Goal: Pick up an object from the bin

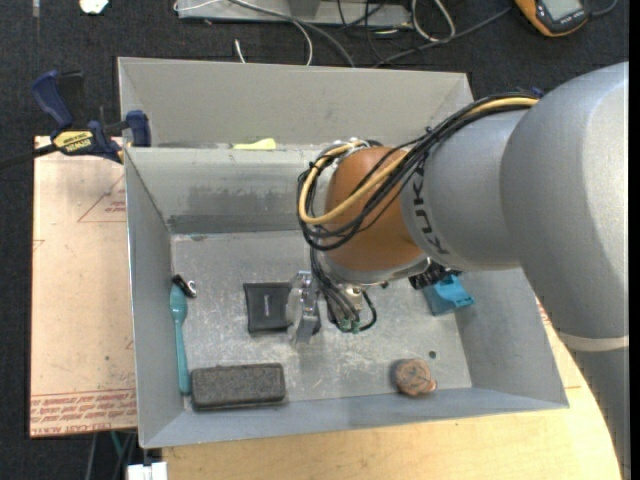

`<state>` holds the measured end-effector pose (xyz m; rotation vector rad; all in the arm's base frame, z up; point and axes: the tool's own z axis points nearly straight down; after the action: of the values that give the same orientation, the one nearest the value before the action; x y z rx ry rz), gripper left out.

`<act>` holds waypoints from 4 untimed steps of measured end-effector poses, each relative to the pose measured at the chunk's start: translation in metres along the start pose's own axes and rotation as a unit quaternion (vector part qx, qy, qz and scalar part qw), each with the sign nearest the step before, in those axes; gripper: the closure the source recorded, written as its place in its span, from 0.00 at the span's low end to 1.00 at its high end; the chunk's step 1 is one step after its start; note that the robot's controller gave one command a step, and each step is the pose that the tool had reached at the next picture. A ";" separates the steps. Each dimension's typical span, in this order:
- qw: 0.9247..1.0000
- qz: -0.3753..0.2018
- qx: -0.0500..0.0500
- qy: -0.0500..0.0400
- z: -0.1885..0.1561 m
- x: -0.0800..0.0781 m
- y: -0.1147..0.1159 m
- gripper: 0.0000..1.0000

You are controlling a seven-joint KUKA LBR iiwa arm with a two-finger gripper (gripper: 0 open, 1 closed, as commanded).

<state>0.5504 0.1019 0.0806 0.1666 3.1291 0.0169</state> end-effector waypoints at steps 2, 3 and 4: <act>1.000 0.001 -0.001 0.000 -0.034 0.000 0.001 1.00; 1.000 0.001 -0.001 0.000 -0.049 -0.001 0.001 1.00; 1.000 0.001 -0.002 0.000 -0.078 0.000 0.001 1.00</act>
Offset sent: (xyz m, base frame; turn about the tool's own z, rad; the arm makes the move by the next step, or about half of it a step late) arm -0.0002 0.0000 0.0417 0.0005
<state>0.5503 0.1024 0.1586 0.1702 3.1295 0.0220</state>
